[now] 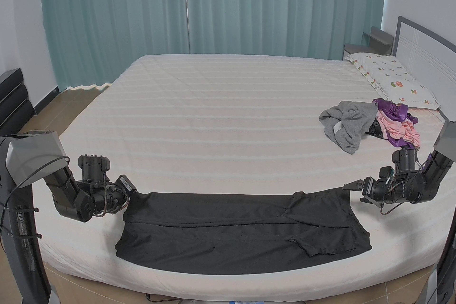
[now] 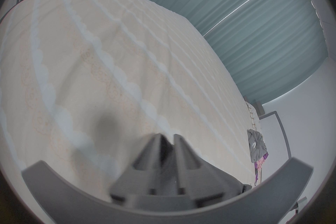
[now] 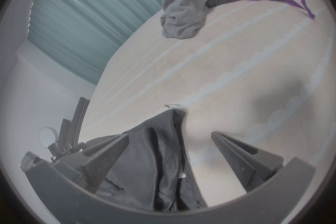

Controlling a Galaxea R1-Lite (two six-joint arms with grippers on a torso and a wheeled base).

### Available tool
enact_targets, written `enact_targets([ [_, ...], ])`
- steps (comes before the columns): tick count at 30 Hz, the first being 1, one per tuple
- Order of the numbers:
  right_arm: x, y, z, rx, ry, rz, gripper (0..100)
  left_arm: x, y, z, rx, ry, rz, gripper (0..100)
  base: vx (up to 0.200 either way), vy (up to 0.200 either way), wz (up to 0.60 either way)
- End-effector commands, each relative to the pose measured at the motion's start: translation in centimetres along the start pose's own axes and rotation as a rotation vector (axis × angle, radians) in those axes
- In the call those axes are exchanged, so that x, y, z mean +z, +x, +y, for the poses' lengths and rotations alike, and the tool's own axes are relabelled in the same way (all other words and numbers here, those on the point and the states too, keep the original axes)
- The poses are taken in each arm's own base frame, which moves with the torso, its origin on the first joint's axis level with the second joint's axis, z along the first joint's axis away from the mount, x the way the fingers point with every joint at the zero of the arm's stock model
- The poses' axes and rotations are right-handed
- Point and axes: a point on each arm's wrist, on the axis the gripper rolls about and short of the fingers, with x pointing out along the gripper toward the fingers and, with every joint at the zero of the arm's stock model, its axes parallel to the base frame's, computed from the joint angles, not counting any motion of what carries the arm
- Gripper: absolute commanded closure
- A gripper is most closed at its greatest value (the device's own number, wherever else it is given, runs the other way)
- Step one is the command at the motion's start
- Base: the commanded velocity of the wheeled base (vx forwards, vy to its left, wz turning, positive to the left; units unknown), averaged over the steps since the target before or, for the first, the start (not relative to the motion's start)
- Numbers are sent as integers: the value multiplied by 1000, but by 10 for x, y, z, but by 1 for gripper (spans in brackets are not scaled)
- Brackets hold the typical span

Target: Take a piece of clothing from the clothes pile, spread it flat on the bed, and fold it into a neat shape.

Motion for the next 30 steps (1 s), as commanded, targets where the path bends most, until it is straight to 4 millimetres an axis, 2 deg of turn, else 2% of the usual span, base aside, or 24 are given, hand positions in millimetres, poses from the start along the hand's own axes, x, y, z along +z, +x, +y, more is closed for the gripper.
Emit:
enact_targets([
  [1, 0, 15, -4, 2, 24, 14, 0, 2, -1, 5, 14, -13, -3, 100, 0, 0, 0],
  [8, 0, 32, -6, 7, 16, 28, 0, 6, -3, 8, 34, -23, -32, 100, 0, 0, 0],
  [13, 4, 36, -5, 14, 12, 19, 0, 5, 0, 10, 45, -25, -34, 100, 0, 0, 0],
  [14, 3, 37, -7, 12, 14, 23, 100, 5, 0, 10, 45, -25, -36, 100, 0, 0, 0],
  [30, 20, 38, -4, 33, 79, -56, 100, 4, 0, 11, 48, -25, -30, 100, 0, 0, 0],
])
